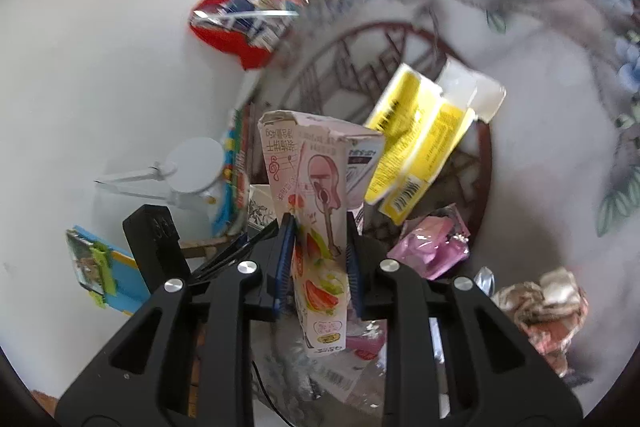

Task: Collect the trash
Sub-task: 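Carry the cup and pink carton to the red bucket and open both tools, then move both open tools back over the table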

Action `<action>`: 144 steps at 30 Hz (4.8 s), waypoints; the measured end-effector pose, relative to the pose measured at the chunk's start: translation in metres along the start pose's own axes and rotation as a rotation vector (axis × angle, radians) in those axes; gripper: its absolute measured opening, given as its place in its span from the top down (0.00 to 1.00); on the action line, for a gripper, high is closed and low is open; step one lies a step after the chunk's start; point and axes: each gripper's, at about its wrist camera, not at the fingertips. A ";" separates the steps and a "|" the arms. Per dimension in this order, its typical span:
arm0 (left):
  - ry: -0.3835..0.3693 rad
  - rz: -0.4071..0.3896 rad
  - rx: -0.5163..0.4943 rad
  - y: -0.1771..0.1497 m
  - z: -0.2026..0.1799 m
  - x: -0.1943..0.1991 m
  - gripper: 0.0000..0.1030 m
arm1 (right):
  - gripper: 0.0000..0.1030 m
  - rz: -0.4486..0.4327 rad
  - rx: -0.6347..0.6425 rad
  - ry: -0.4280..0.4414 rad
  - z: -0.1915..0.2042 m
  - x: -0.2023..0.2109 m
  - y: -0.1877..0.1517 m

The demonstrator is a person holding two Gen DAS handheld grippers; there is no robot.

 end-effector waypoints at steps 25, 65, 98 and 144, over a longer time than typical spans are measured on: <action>-0.078 -0.090 -0.117 0.012 -0.142 0.016 0.39 | 0.76 -0.195 0.164 -0.158 -0.039 0.143 0.018; -0.189 -0.054 -0.310 0.040 -0.346 -0.049 0.39 | 0.76 -0.440 0.002 -0.281 -0.173 0.318 0.062; -0.340 0.120 -0.449 0.014 -0.459 -0.127 0.20 | 0.47 -0.530 -0.169 -0.439 -0.250 0.370 0.061; 0.105 0.000 -0.026 -0.072 0.008 0.078 0.20 | 0.30 0.230 0.510 -0.326 0.033 -0.005 -0.095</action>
Point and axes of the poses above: each gripper's, at about its wrist camera, not at the fingertips, and x roughly against the way its jaws point, z to its left, y to its top, and after that the axes turned 1 degree about -z, right-handed
